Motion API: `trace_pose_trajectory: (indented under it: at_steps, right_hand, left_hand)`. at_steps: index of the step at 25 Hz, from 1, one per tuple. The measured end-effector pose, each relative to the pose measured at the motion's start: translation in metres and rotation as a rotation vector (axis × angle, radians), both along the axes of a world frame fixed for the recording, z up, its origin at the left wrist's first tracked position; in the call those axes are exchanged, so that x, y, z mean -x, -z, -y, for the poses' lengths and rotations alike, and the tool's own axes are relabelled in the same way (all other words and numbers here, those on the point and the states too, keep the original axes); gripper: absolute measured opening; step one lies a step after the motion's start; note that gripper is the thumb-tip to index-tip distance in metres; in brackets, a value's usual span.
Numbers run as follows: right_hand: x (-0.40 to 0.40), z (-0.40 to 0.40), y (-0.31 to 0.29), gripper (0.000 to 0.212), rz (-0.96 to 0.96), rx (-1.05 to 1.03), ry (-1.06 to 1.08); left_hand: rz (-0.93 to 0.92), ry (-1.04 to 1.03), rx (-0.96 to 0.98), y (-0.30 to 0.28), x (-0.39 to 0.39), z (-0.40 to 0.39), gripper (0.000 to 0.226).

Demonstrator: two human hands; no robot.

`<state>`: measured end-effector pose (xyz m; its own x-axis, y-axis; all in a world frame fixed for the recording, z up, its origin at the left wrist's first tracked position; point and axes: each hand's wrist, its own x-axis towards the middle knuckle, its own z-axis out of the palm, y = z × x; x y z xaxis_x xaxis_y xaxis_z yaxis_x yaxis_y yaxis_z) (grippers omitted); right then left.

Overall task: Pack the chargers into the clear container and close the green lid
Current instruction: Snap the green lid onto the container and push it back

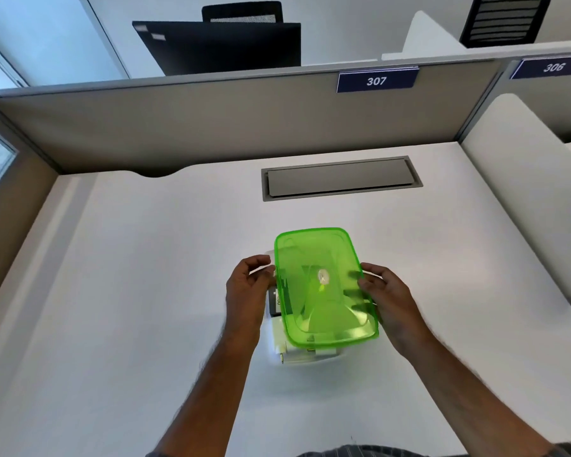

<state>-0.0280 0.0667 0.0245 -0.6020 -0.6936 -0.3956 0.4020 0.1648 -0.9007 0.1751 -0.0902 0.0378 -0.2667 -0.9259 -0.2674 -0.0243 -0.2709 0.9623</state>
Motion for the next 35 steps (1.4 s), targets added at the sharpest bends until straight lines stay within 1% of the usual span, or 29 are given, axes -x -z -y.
trace_pose_trajectory:
  at_steps: [3, 7, 14, 17, 22, 26, 28, 30, 32, 33, 35]
  right_hand:
    - [-0.012, -0.002, 0.006, 0.036, -0.057, -0.044, -0.079]
    - [-0.03, 0.001, 0.009, 0.036, -0.132, -0.081, -0.143]
    - [-0.034, 0.004, 0.017, 0.035, -0.302, -0.11, -0.16]
    - [-0.035, 0.005, 0.013, 0.035, -0.322, -0.13, -0.149]
    - [-0.035, 0.008, 0.009, 0.032, -0.412, -0.195, -0.167]
    - [-0.031, 0.007, 0.007, 0.028, -0.52, -0.229, -0.129]
    - [-0.03, 0.005, 0.011, 0.03, -0.573, -0.253, -0.133]
    - [-0.029, 0.009, 0.015, 0.036, -0.723, -0.271, -0.18]
    - [-0.028, 0.021, 0.014, 0.044, -0.979, -0.228, -0.239]
    - [-0.027, 0.031, 0.012, 0.051, -1.104, -0.21, -0.277]
    - [-0.027, 0.051, 0.008, 0.068, -1.248, -0.263, -0.383]
  left_hand:
    - [0.084, 0.008, -0.006, 0.013, -0.011, 0.005, 0.02]
    - [0.203, 0.038, 0.072, 0.017, -0.017, 0.012, 0.021]
    - [0.257, 0.07, 0.045, 0.029, -0.018, 0.021, 0.028]
    - [0.287, 0.087, 0.062, 0.032, -0.015, 0.025, 0.029]
    - [0.326, 0.131, 0.076, 0.039, -0.013, 0.033, 0.031]
    - [0.354, 0.138, 0.112, 0.04, -0.009, 0.033, 0.032]
    - [0.377, 0.137, 0.137, 0.04, -0.006, 0.031, 0.034]
    - [0.379, 0.139, 0.155, 0.04, -0.005, 0.03, 0.035]
    - [0.378, 0.14, 0.171, 0.04, -0.005, 0.029, 0.035]
    - [0.377, 0.139, 0.175, 0.041, -0.005, 0.029, 0.035]
    - [0.378, 0.139, 0.181, 0.042, -0.006, 0.029, 0.035]
